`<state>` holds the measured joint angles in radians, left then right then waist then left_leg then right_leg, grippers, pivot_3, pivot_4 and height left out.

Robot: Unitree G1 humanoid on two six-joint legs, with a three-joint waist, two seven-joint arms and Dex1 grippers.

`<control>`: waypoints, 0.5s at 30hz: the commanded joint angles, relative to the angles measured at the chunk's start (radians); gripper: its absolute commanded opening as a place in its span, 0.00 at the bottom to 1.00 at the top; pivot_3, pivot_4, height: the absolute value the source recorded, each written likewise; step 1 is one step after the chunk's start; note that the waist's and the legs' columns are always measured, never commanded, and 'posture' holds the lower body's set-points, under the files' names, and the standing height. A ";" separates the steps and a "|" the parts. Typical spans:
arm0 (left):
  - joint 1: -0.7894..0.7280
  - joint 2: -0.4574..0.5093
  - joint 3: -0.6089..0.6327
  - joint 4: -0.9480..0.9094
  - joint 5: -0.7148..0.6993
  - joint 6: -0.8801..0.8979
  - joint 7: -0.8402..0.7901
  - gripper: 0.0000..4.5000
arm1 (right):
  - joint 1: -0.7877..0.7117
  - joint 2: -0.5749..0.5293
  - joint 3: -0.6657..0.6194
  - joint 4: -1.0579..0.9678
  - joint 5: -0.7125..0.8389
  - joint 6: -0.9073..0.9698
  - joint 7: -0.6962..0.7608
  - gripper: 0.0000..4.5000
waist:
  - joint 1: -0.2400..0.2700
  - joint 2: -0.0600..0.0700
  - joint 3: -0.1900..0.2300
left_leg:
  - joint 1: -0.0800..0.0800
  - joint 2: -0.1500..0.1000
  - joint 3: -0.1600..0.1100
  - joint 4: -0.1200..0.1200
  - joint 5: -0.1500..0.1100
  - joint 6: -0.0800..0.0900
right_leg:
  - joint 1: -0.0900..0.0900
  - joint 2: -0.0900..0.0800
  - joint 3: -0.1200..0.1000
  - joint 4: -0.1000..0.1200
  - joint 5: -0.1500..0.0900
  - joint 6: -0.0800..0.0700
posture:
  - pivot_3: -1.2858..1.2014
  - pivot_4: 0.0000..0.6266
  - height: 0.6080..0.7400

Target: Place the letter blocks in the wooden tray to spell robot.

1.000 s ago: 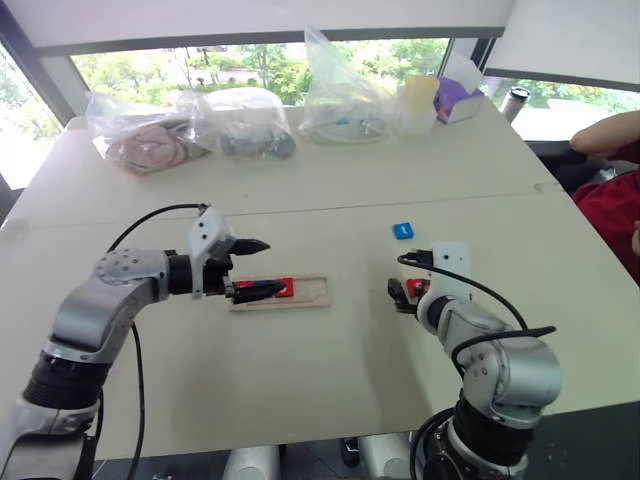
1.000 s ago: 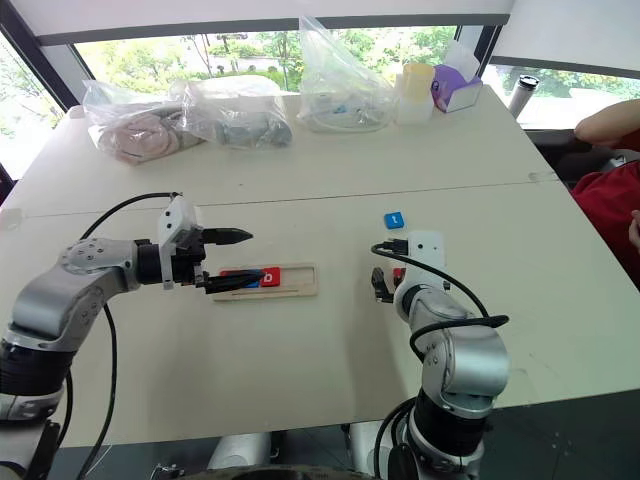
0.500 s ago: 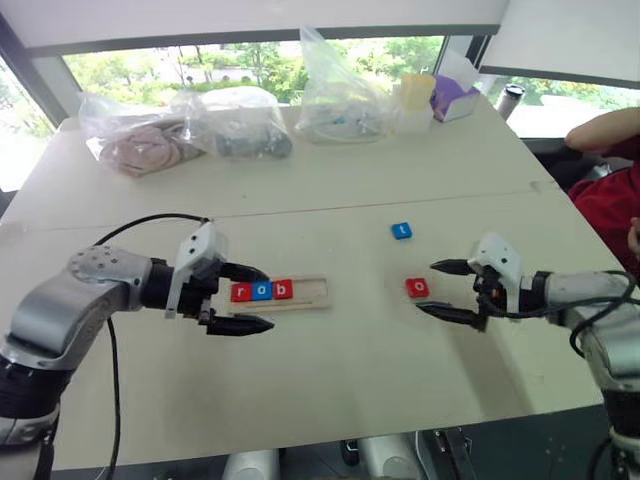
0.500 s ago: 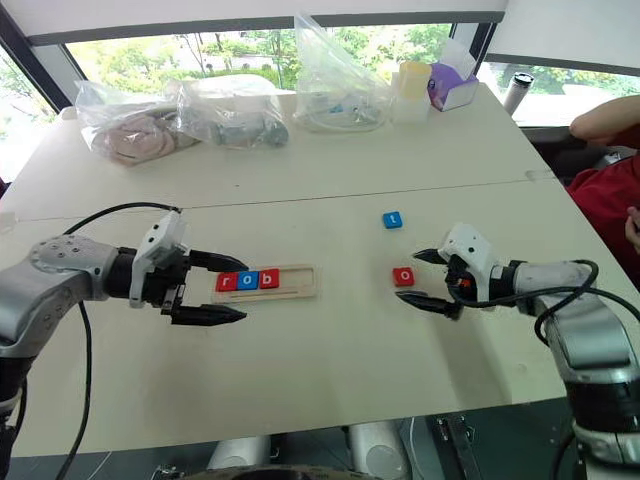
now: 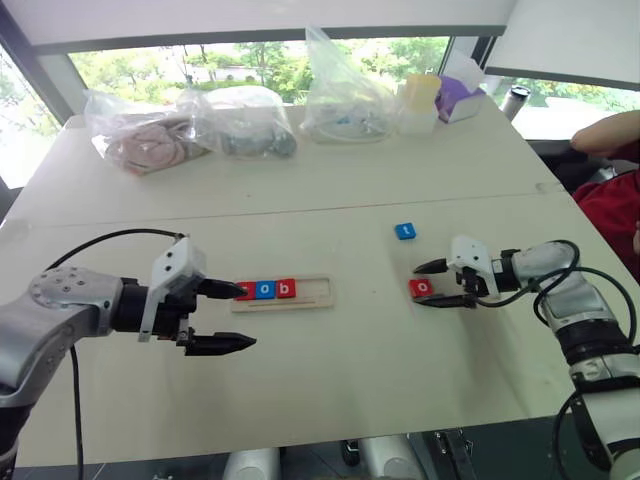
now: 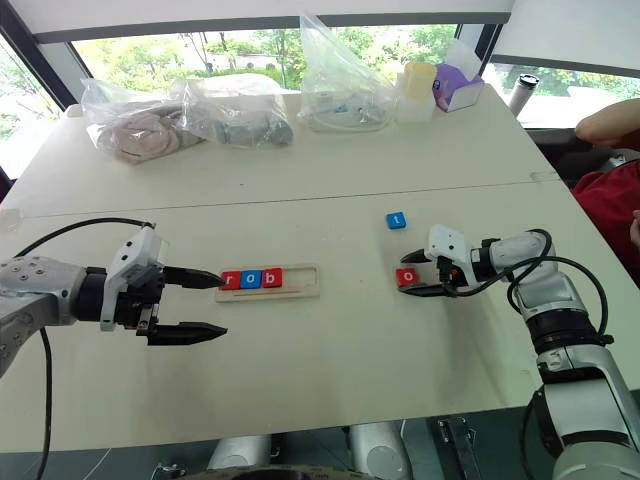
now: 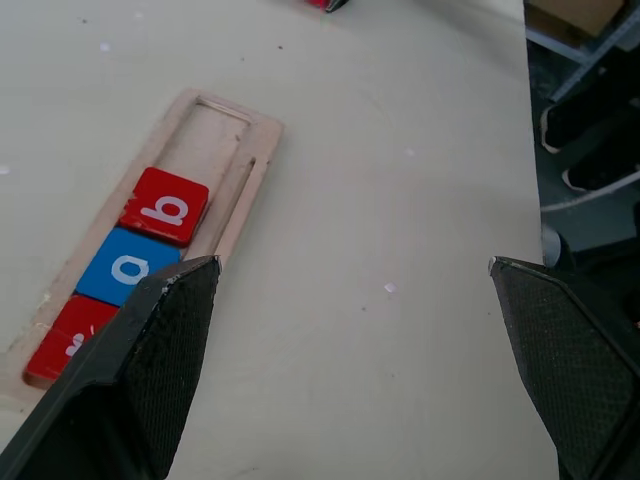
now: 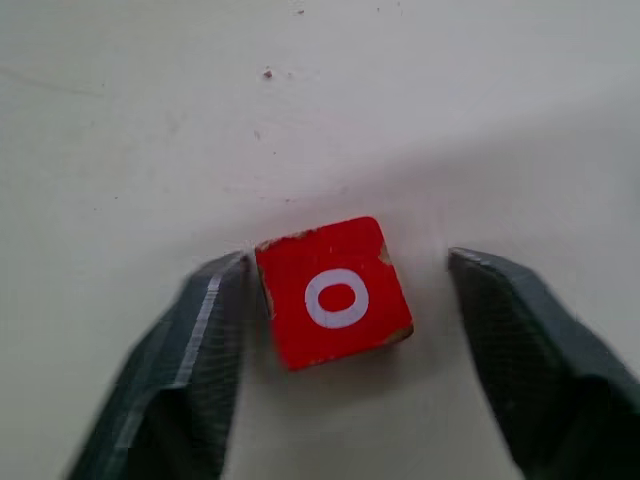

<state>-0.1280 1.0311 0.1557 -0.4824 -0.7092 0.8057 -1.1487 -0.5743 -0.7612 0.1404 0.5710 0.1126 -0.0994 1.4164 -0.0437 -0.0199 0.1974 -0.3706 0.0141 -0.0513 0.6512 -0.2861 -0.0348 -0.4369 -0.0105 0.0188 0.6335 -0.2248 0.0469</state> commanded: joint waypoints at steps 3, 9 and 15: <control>0.009 0.036 0.051 0.013 0.005 -0.022 -0.006 1.00 | -0.014 0.005 -0.008 -0.020 0.007 0.026 0.006 0.27 | 0.002 0.000 0.000 | 0.001 0.000 0.000 0.000 0.000 0.000 | 0.001 0.000 0.000 0.000 0.000 0.000 | 0.52 0.24 1.00; -0.021 0.046 0.013 0.077 0.074 -0.086 -0.015 1.00 | -0.051 0.196 0.036 -0.374 0.054 0.368 -0.195 0.27 | -0.009 0.000 0.000 | 0.002 0.001 0.000 -0.001 0.000 0.000 | -0.001 0.001 0.001 0.004 0.003 0.001 | 0.52 0.24 1.00; -0.024 0.045 0.007 0.081 0.087 -0.099 -0.025 1.00 | -0.091 0.313 0.175 -0.454 -0.024 0.449 -0.278 0.27 | 0.009 0.000 0.000 | -0.001 0.000 -0.002 0.000 0.001 -0.001 | -0.007 0.001 -0.001 0.013 0.001 -0.001 | 0.52 0.24 1.00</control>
<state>-0.1474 1.0626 0.1507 -0.3918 -0.6214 0.7193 -1.1698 -0.6402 -0.4569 0.3068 0.1336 0.1012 0.3486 1.1544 -0.0350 -0.0197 0.1973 -0.3719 0.0142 -0.0536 0.6520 -0.2855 -0.0359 -0.4435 -0.0101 0.0179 0.6466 -0.2240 0.0455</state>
